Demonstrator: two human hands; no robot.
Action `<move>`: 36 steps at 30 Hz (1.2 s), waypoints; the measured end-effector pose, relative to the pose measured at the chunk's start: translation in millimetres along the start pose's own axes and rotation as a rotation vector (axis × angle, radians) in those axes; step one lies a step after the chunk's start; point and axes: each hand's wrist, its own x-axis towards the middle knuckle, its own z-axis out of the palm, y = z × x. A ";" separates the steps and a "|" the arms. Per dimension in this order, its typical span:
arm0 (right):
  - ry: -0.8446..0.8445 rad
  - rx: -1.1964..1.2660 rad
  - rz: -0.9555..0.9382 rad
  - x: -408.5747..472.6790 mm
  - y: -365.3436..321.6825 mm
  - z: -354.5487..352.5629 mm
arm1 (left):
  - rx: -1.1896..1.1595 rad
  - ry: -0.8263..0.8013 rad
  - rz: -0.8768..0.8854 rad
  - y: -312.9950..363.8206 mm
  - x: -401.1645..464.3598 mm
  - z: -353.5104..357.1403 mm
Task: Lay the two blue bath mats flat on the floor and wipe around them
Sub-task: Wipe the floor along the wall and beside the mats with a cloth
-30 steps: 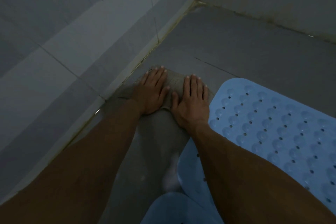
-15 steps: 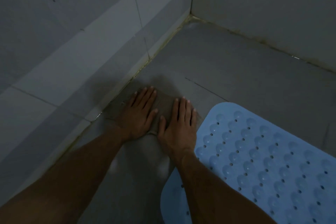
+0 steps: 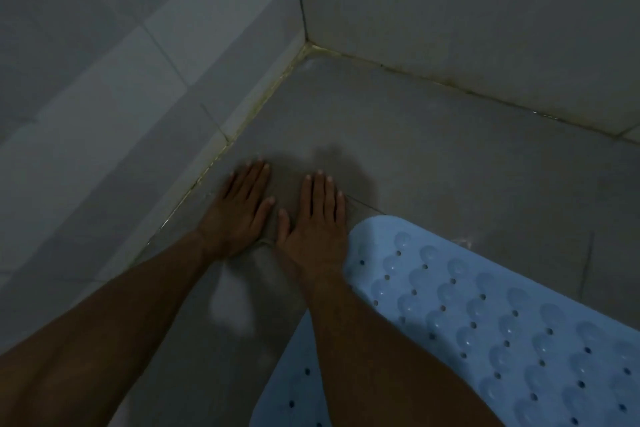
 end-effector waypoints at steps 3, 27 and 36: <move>-0.007 -0.026 0.006 29.4 22.4 -8.9 | -0.044 -0.015 -0.015 13.8 34.8 -0.4; -0.019 -0.112 0.090 41.2 220.8 -118.4 | -0.091 -0.031 0.157 218.4 128.2 1.3; 0.009 -0.114 0.164 -20.4 328.2 -176.9 | -0.066 0.076 0.236 353.7 117.9 13.0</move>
